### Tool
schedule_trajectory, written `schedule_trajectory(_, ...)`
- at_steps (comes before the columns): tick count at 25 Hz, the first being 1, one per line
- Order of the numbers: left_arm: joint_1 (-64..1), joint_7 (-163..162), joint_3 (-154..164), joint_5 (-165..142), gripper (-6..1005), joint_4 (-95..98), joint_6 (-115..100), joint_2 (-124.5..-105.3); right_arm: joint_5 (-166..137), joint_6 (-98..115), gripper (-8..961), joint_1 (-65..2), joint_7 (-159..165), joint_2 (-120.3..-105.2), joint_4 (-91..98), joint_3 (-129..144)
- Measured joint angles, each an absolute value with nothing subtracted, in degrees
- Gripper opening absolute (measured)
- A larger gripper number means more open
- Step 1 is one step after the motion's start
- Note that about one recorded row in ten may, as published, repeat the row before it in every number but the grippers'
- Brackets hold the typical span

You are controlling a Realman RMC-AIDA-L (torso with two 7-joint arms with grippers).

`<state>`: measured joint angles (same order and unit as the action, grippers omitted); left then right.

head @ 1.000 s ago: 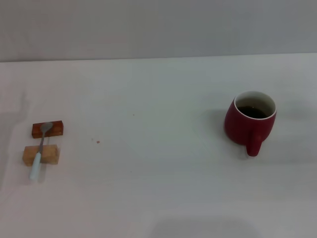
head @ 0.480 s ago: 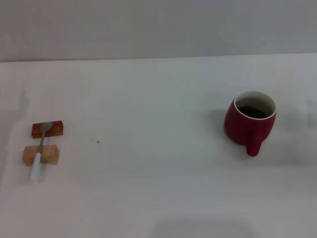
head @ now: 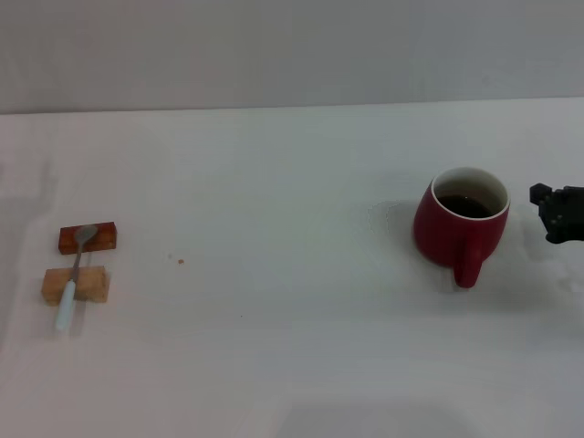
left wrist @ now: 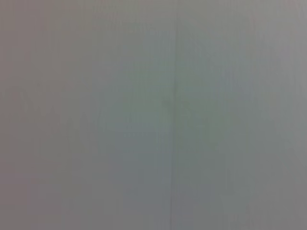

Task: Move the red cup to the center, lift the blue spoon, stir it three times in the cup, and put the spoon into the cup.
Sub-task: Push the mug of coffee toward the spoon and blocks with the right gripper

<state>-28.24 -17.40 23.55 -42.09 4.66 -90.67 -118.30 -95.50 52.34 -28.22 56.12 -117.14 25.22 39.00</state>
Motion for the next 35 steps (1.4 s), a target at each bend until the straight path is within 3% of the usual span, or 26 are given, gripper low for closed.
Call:
schedule_trajectory(12, -28.57, -17.40, 23.55, -42.10, 652, 4.66, -90.31, -118.29, -95.70, 52.54, -2, -30.67, 56.12, -116.84, 22.50, 43.37)
schedule_trajectory(35, -28.16, -17.88, 23.93, -42.20, 651, 4.25, -90.40, -118.39, -95.72, 52.21, -1, -36.83, 56.12, -118.79, 20.20, 51.08)
